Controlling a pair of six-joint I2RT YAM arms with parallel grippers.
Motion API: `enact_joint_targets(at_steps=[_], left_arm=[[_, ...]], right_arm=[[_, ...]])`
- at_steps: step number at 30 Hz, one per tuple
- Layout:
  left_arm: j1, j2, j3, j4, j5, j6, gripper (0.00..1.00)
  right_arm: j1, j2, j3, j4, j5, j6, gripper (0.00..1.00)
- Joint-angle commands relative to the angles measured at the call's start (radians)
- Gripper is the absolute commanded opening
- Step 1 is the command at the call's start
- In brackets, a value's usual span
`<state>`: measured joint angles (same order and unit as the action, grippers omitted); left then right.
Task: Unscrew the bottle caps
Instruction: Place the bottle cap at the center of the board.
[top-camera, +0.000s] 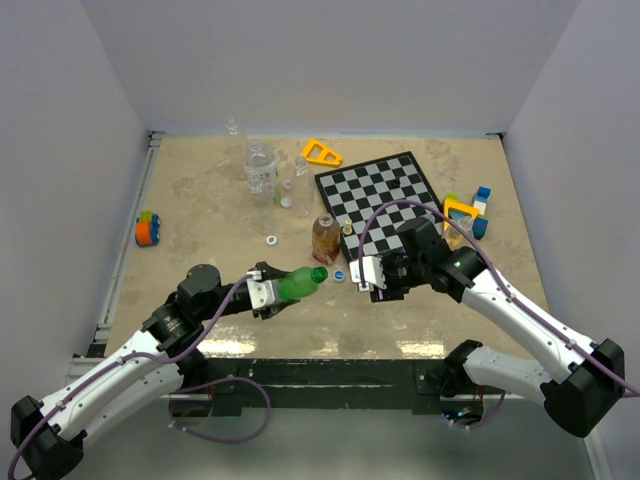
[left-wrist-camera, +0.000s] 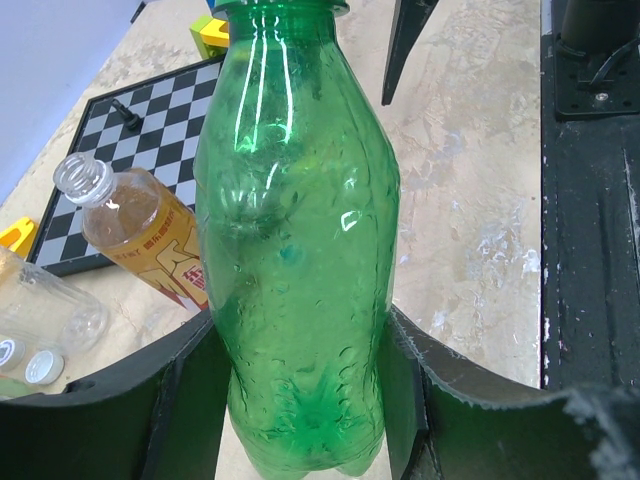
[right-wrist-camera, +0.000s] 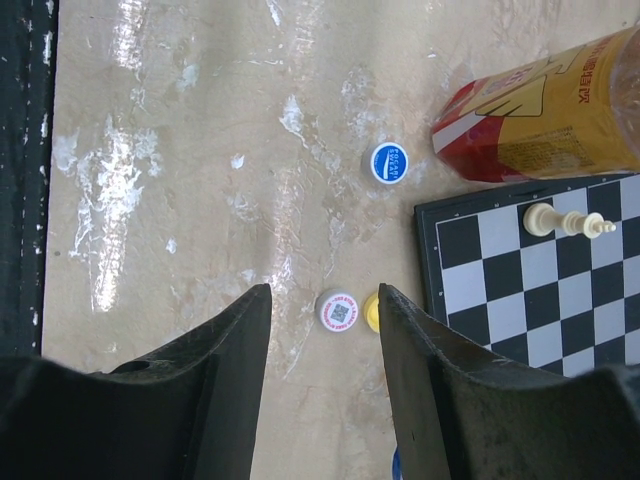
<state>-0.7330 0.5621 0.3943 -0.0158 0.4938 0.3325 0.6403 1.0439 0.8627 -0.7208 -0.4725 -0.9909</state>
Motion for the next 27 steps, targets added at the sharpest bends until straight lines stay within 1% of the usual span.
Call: enact_joint_targets(at_steps=[1, 27], left_arm=[[0.003, -0.001, 0.0, 0.054, 0.019, -0.009, 0.0], [0.001, 0.004, 0.0, 0.054, 0.026, -0.007, 0.0]], right_arm=[[-0.002, -0.028, 0.045, -0.02, -0.043, -0.015, 0.51], [-0.002, -0.027, 0.071, -0.069, -0.069, -0.055, 0.52]])
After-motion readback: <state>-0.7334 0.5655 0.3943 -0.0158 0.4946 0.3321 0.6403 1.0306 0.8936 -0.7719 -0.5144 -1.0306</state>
